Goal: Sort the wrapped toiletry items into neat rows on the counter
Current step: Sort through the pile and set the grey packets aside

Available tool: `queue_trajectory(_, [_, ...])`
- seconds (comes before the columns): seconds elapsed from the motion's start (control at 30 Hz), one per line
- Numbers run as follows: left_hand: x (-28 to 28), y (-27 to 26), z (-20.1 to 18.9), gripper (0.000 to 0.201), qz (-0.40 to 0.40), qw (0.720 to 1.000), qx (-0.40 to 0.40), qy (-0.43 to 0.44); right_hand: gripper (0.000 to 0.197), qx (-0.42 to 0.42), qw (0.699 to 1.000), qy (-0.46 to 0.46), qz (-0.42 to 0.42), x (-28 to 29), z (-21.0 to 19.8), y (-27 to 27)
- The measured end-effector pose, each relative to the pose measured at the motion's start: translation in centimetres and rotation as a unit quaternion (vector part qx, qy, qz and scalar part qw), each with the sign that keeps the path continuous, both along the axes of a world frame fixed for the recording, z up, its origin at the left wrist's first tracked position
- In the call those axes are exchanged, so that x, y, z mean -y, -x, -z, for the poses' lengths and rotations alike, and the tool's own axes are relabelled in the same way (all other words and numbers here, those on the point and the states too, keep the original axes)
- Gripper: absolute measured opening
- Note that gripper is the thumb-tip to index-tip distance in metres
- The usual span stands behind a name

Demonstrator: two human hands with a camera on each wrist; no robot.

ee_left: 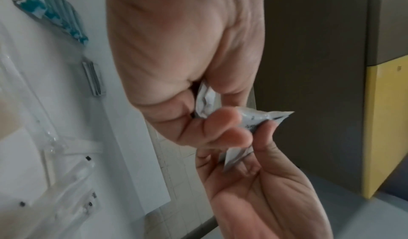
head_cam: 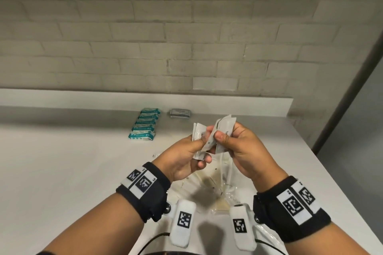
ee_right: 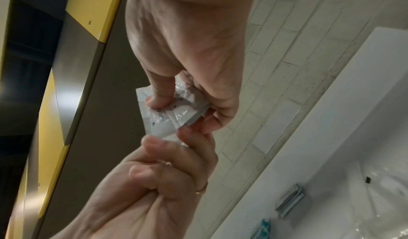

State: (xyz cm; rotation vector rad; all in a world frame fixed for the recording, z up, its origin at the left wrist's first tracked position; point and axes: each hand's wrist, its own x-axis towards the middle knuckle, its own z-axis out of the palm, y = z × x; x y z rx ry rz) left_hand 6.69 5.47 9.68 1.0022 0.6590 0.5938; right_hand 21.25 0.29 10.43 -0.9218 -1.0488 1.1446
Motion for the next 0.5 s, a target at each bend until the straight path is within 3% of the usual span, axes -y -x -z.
queue_trajectory(0.13, [-0.5, 2.8, 0.1, 0.032, 0.018, 0.999, 0.031, 0.017, 0.024, -0.005, 0.999, -0.001, 0.052, -0.5, -1.0, -0.8])
queue_trajectory(0.33, [-1.0, 5.3, 0.3, 0.024, -0.05, 0.995, -0.059, -0.066, 0.018, 0.255, 0.965, 0.008, 0.057, -0.7, -3.5, -0.9])
queue_trajectory(0.4, [-1.0, 5.3, 0.4, 0.026, -0.068, 0.991, -0.083, -0.084, 0.009, 0.41, 0.909, -0.015, 0.068, -0.8, -4.5, 0.1])
queue_trajectory(0.5, [-1.3, 5.6, 0.7, 0.024, -0.063, 0.986, -0.107, -0.111, 0.027, 0.633, 0.773, -0.03, 0.028, -1.0, -5.2, 2.6])
